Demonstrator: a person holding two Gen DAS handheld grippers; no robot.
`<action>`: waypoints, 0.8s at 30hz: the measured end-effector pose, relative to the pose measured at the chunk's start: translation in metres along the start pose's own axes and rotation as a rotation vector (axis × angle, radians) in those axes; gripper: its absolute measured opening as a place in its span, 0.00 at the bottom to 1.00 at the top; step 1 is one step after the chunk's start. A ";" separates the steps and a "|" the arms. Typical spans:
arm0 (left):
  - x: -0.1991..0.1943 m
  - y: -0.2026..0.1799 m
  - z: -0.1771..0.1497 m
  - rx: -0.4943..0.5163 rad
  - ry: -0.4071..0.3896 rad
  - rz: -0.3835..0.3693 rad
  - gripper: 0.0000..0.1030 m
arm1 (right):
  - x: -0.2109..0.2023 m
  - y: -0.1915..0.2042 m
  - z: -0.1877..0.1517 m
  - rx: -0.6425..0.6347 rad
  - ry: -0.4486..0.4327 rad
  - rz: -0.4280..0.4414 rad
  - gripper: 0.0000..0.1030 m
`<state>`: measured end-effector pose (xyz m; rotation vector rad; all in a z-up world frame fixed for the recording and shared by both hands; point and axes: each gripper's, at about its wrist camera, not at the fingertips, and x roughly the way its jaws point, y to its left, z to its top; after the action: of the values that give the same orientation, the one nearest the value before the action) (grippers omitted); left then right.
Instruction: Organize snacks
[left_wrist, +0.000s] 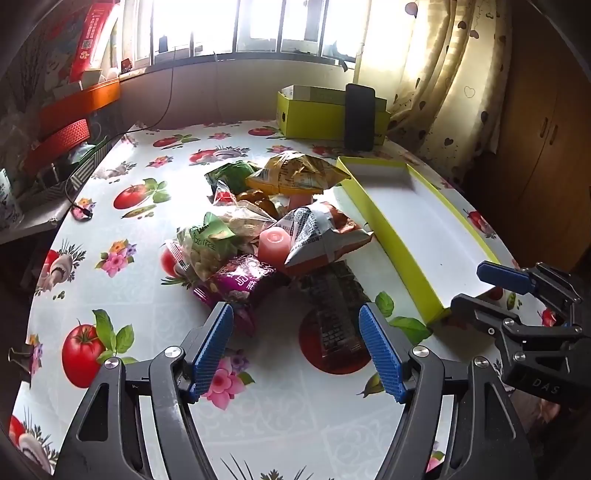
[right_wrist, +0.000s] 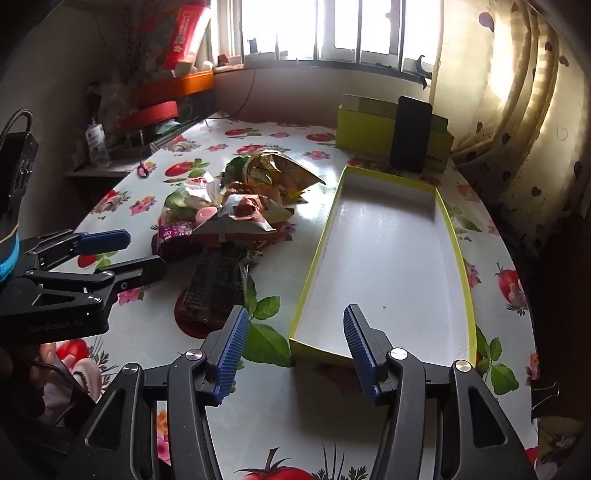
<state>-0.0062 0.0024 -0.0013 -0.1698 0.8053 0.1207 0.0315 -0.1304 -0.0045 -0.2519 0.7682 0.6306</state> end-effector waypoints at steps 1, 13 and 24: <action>0.000 0.000 0.000 -0.001 -0.002 0.004 0.70 | 0.000 0.000 0.000 -0.001 -0.001 -0.002 0.52; 0.002 -0.003 0.002 0.022 -0.006 -0.020 0.70 | 0.001 -0.002 0.001 0.000 0.003 0.001 0.54; 0.004 -0.004 0.002 0.026 0.009 -0.039 0.70 | 0.002 -0.001 0.002 0.007 0.007 0.008 0.54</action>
<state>-0.0014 -0.0007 -0.0022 -0.1612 0.8113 0.0722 0.0343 -0.1301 -0.0047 -0.2450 0.7780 0.6352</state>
